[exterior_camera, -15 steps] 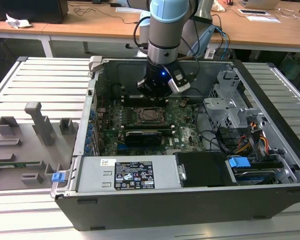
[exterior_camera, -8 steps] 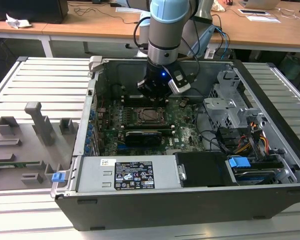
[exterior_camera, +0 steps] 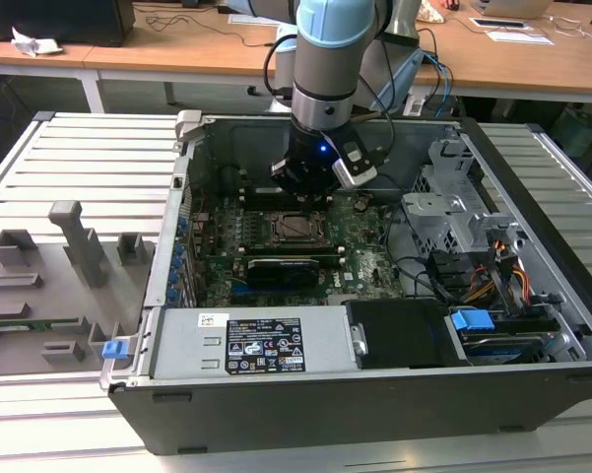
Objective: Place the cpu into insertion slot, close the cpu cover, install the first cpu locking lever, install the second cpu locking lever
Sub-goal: 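Install the second cpu locking lever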
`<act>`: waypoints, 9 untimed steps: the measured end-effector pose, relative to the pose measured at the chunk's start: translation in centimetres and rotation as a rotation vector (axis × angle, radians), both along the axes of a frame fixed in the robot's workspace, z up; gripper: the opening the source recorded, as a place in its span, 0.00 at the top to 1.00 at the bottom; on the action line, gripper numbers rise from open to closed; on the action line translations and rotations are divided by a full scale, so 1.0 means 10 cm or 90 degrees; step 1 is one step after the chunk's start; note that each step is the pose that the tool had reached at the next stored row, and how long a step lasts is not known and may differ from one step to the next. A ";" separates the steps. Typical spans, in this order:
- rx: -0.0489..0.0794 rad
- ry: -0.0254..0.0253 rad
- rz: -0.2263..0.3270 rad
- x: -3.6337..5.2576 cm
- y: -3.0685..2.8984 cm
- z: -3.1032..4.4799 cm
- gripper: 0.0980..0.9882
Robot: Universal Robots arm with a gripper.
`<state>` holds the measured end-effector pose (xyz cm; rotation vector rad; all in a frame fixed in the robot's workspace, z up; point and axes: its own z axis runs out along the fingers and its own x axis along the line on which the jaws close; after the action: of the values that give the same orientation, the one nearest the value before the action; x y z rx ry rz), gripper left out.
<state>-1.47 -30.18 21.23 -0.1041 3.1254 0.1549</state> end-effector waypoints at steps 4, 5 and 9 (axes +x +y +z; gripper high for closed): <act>0.000 0.0001 0.000 0.000 -0.006 0.023 0.99; 0.000 0.0000 0.000 0.000 -0.006 0.036 0.99; 0.000 0.0001 0.000 0.000 -0.006 0.107 0.99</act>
<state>-1.46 -30.24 22.30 -0.1043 3.1255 0.1545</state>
